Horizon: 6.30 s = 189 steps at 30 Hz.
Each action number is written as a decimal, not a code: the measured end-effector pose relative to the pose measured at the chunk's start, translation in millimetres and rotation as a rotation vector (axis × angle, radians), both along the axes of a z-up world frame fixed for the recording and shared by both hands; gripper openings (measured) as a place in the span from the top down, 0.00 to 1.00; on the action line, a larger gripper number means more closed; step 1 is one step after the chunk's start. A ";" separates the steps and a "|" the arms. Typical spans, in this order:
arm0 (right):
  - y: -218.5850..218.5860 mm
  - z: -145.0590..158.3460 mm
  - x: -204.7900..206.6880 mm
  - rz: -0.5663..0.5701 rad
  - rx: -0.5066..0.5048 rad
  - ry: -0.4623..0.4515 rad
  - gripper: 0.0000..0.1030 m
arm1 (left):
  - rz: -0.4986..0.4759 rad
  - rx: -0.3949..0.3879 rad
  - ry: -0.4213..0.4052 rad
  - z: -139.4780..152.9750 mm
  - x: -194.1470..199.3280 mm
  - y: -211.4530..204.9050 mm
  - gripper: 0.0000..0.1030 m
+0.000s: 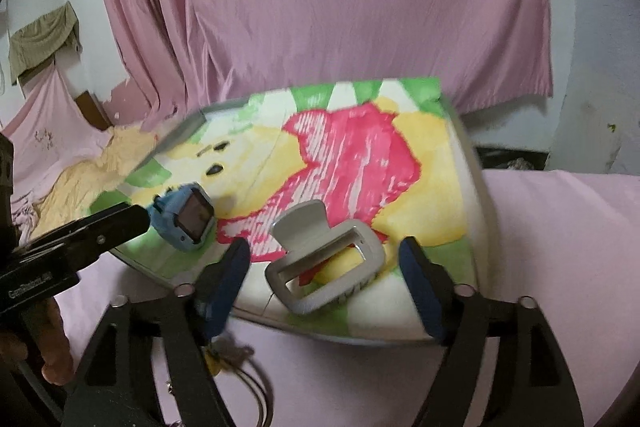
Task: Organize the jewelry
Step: 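Carry the claw clip into the tray with the right tool while the left tool drops the watch there, then move both tools back from the tray toward the remaining jewelry, then grasp the black beaded keychain with the left tool while the right tool grasps a small silver charm, then lower the keychain into the tray with the left tool while the right tool releases the charm there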
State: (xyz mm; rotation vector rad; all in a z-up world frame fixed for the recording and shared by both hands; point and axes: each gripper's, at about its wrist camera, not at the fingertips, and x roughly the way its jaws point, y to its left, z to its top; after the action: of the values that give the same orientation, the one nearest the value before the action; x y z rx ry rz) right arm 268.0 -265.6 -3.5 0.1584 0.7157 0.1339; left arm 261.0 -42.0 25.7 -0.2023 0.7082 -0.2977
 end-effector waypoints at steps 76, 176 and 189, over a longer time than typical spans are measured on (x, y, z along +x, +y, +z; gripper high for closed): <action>28.4 -21.5 -142.1 0.132 -0.128 -0.028 0.62 | 0.005 0.119 0.011 -47.8 -143.5 5.9 0.49; -40.2 17.5 -63.0 -0.106 -0.039 -0.145 0.40 | -0.028 0.036 -0.100 0.9 -43.0 -41.4 0.39; -13.0 35.7 -134.8 -0.133 -0.083 -0.383 0.03 | 0.129 0.024 -0.283 14.0 -121.1 3.5 0.01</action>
State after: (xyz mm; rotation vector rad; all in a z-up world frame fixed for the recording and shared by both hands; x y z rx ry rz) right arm 133.1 -278.6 32.1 0.0966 0.3265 0.0053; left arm 139.9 -38.5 39.7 -0.1776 0.4164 -0.1893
